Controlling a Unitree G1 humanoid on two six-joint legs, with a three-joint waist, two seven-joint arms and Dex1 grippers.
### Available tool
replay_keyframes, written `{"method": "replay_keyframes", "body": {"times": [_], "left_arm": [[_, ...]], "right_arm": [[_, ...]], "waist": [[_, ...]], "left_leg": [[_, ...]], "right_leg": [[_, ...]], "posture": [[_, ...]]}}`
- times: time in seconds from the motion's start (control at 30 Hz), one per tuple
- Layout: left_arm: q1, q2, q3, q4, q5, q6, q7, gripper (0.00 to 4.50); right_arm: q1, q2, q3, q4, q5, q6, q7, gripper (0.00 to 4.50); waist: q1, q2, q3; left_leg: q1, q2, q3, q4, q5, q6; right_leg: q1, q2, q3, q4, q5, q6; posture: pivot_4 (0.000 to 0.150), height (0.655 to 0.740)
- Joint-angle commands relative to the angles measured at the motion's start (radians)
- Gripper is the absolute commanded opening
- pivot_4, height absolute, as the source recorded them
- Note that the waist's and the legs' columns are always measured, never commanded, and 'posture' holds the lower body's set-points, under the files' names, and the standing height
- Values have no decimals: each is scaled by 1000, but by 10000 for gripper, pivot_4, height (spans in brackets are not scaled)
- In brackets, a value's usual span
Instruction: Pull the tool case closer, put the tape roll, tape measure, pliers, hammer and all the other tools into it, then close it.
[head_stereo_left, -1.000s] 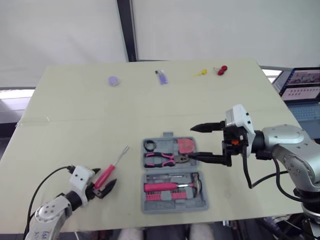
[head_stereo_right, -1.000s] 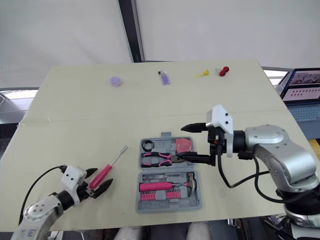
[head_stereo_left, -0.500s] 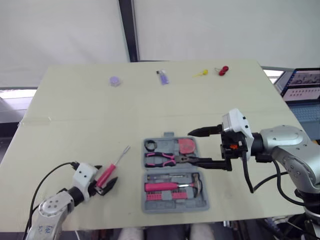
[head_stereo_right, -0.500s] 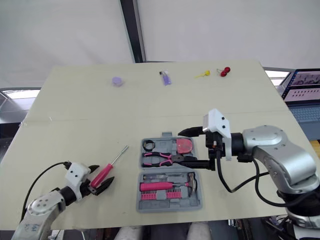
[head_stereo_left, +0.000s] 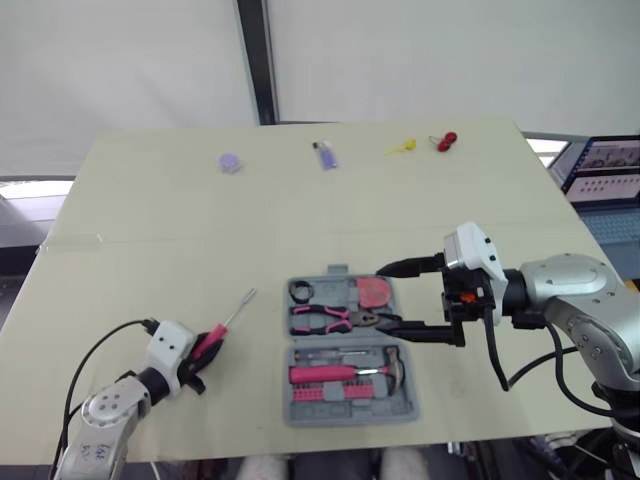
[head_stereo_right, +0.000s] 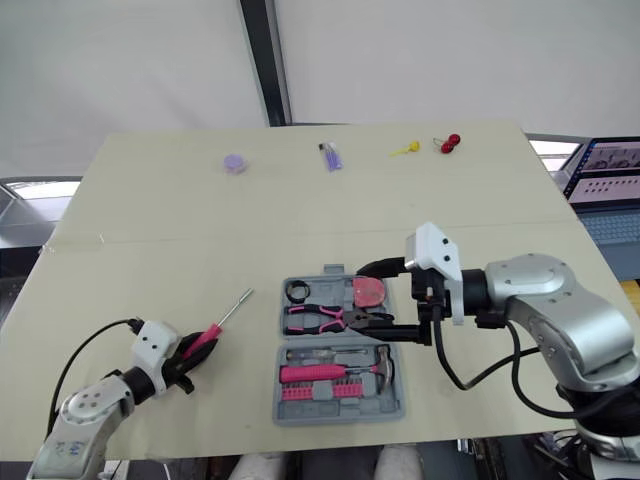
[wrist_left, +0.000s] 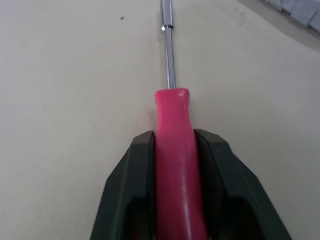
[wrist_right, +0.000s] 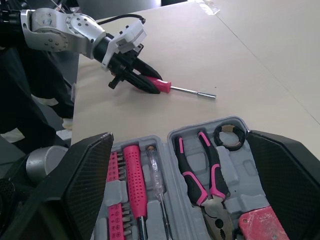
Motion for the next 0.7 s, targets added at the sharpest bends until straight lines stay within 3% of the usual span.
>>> {"method": "replay_keyframes", "body": {"times": [0.03, 0.4, 0.7], "left_arm": [[14, -6, -36, 44, 19, 14, -8, 7040], [-45, 83, 8, 5, -28, 9, -105, 7040], [-192, 289, -51, -165, -172, 40, -451, 7040]], "right_arm": [[-2, -14, -13, -46, 27, 1, 9, 45000], [37, -36, -48, -63, 45, -16, 21, 45000], [178, -149, -116, -23, -1, -101, 110, 45000]], "waist": [[0, 0, 0], [1, -1, 1], [-4, -7, 5]], "left_leg": [[0, 0, 0, 0, 0, 0], [0, 0, 0, 0, 0, 0], [-3, 0, 0, 0, 0, 0]], "right_leg": [[0, 0, 0, 0, 0, 0], [0, 0, 0, 0, 0, 0], [-2, 0, 0, -1, 0, 0]], "posture": [[1500, 7400], [1500, 7400], [1500, 7400]]}}
